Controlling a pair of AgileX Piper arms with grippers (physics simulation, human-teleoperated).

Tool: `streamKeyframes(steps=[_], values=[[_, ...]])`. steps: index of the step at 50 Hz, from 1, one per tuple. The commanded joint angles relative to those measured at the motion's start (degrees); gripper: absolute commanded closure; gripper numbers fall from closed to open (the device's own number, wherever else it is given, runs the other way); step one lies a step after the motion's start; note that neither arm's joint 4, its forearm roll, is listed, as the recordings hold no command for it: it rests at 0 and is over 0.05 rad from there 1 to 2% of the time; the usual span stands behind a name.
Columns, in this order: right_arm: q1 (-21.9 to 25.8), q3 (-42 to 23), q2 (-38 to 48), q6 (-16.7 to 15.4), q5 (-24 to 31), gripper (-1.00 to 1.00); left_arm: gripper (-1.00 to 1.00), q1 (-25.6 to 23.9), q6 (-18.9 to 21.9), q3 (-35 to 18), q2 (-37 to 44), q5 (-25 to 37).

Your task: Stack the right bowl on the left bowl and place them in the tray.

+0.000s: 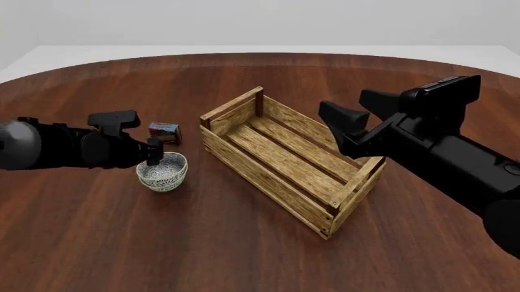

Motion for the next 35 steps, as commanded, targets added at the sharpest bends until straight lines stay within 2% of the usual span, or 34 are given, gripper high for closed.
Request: streamKeyframes(steps=[1, 25, 34, 35], values=[[0.0, -0.1, 0.3, -0.1, -0.1, -1.00, -1.00, 0.1, 0.8, 0.0, 3.1, -1.2], [0.0, 0.0, 0.1, 0.0, -0.1, -1.00, -1.00, 0.7, 1.2, 0.9, 10.6, -4.9], [0.0, 0.0, 0.1, 0.0, -0.1, -1.00, -1.00, 0.1, -0.2, 1.4, 12.3, -6.0], [0.0, 0.0, 0.1, 0.0, -0.1, -1.00, 1.00, -0.3, -0.9, 1.6, 12.2, -5.9]])
